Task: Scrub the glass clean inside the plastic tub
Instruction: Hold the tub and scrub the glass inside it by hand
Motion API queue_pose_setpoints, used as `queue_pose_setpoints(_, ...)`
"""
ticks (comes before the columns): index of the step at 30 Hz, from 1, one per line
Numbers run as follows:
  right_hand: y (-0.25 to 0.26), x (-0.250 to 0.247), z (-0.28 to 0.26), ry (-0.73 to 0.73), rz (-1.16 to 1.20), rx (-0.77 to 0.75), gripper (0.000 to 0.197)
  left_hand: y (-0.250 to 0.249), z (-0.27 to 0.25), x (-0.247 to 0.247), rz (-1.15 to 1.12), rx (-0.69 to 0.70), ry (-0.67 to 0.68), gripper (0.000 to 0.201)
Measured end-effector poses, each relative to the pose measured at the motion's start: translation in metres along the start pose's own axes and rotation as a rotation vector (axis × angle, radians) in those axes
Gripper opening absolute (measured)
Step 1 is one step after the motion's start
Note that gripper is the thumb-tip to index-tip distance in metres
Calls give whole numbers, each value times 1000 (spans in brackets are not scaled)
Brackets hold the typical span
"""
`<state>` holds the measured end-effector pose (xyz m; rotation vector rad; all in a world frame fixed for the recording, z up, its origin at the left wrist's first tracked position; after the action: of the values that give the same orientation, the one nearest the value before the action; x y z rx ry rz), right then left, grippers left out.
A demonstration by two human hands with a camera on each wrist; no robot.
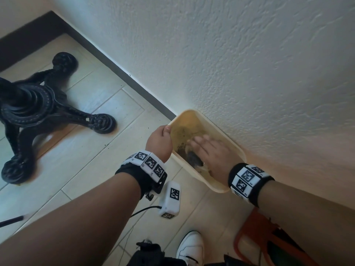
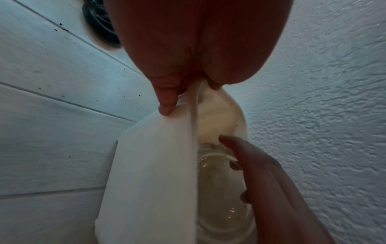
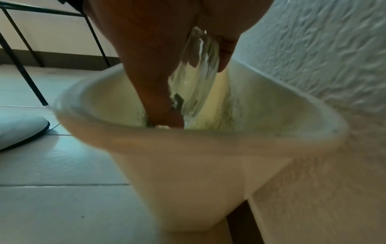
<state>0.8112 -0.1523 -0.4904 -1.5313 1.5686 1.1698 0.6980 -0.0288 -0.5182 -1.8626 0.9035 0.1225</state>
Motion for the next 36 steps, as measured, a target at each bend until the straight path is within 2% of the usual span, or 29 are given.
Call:
queue_pose_setpoints(4, 3, 1, -2, -7, 5, -43, 80, 0, -1, 1, -1, -11, 3, 40)
queue_pose_setpoints(6, 2, -4, -2, -38, 27, 8, 72, 0, 0, 1, -4, -15, 1, 40)
queue_pose_setpoints(8, 6, -1, -4, -23, 49, -35, 67, 0, -1, 1, -11, -20, -3, 40)
queue_pose_setpoints(12, -1, 1, -6, -8, 28, 34, 79, -1, -2, 2, -5, -18, -11, 39)
queue_pose_setpoints(15, 3, 5, -7, 17, 38, -47, 82, -2, -4, 4, -25, -33, -17, 39)
queue_pose_setpoints(17, -1, 2, -6, 2, 43, -1, 86, -2, -4, 4, -29, -40, -23, 39)
queue_pose_setpoints(18, -2, 1, -5, -8, 38, 23, 85, -1, -4, 4, -32, -42, -28, 39)
queue_pose_setpoints(21, 4, 3, -7, 20, 40, -52, 78, -1, -5, 4, -46, -46, -24, 40)
queue_pose_setpoints(24, 2, -3, -6, 12, 76, 13, 69, -1, -6, 4, -49, -42, -22, 40)
queue_pose_setpoints(25, 4, -3, -6, 12, 92, -6, 67, -2, -6, 5, -50, -41, -24, 40)
queue_pose_setpoints(27, 3, 2, -9, 20, 90, -41, 70, -3, -7, 6, -49, -50, -23, 39)
queue_pose_setpoints(30, -5, -5, -8, 6, 86, 39, 77, -3, -8, 6, -53, -57, -32, 39)
queue_pose_setpoints(33, 4, -5, -9, 44, 111, -52, 74, -3, -8, 7, -48, -57, -40, 39)
queue_pose_setpoints(36, 0, -6, -9, 23, 102, 31, 76, -5, -9, 7, -22, -53, -44, 40)
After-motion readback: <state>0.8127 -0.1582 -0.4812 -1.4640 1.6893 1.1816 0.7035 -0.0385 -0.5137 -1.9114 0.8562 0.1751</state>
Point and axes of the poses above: each hand's wrist, its own z-axis towards the middle knuckle, its own x-axis out of the palm, y = z × x, the point moved 6 cm from there along z, towards the middle knuckle, and after that the axes turned 1 degree about -y, right-handed, at the moved point
